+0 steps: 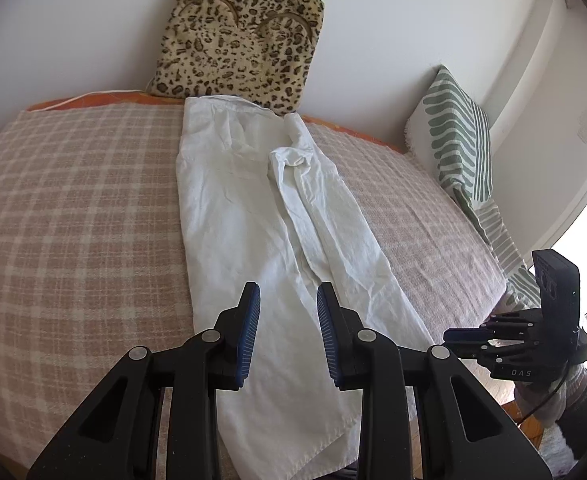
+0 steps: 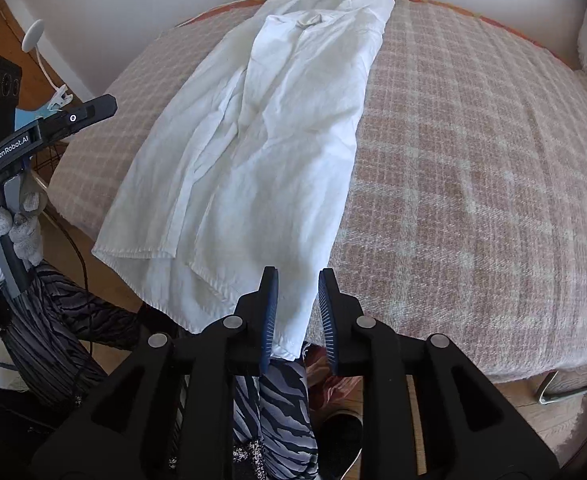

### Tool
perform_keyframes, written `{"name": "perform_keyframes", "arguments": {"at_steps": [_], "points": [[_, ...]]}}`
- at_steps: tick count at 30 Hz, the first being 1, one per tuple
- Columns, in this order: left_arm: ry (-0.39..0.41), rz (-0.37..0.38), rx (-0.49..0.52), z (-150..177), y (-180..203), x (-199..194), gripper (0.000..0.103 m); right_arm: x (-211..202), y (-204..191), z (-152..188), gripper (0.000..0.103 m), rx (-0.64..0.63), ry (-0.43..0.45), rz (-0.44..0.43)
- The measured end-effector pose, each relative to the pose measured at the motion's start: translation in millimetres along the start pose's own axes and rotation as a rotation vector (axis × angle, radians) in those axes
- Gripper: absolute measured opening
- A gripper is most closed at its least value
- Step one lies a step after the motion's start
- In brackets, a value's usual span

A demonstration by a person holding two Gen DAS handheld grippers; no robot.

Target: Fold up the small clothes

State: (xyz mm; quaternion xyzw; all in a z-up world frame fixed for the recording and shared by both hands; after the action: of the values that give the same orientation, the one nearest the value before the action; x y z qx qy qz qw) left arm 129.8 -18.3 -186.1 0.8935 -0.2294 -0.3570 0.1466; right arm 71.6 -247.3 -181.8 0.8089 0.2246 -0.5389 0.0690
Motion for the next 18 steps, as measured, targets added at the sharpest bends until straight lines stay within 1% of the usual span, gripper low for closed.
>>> {"name": "perform_keyframes", "arguments": {"at_steps": [1, 4, 6, 8, 9, 10, 11, 14, 16, 18], "points": [[-0.013, 0.01, -0.007, -1, -1, 3, 0.028, -5, -3, -7, 0.029, -0.016, 0.016, -0.008], [-0.059, 0.019, -0.035, 4, -6, 13, 0.028, -2, -6, -28, 0.033, -0.026, 0.029, 0.001], [-0.102, 0.028, -0.06, 9, -12, 19, 0.028, 9, -11, -38, 0.036, -0.063, 0.031, 0.032], [-0.118, 0.004, -0.048, 13, -18, 16, 0.028, 20, -3, -41, 0.037, -0.092, 0.014, 0.093], [-0.115, -0.013, -0.042, 14, -22, 13, 0.031, 25, -1, -38, 0.037, -0.1, 0.009, 0.105], [-0.112, -0.03, -0.041, 16, -27, 9, 0.037, 30, 1, -34, 0.037, -0.096, -0.01, 0.086], [-0.112, -0.043, -0.043, 19, -31, 6, 0.039, 31, 6, -29, 0.037, -0.084, -0.029, 0.07], [-0.144, -0.049, -0.055, 34, -40, 3, 0.039, 32, 10, -11, 0.037, -0.068, -0.041, 0.054], [-0.181, -0.049, -0.054, 48, -41, 5, 0.039, 30, 11, 2, 0.037, -0.035, -0.048, -0.01], [-0.217, -0.037, -0.067, 61, -42, 6, 0.04, 32, 13, 14, 0.037, 0.027, -0.076, -0.107]]}}
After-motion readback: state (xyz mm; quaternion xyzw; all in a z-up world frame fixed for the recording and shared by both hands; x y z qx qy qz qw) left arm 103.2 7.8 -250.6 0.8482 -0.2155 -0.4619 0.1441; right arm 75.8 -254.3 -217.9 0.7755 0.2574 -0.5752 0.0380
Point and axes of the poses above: each gripper's, at about its wrist camera, not at the fingertips, and x roughly the way its jaws point, y to its right, z to its underside, the point moved 5 cm from there along x, roughly the way its jaws point, and after that the axes turned 2 degrees about -x, right-handed, at the moved point
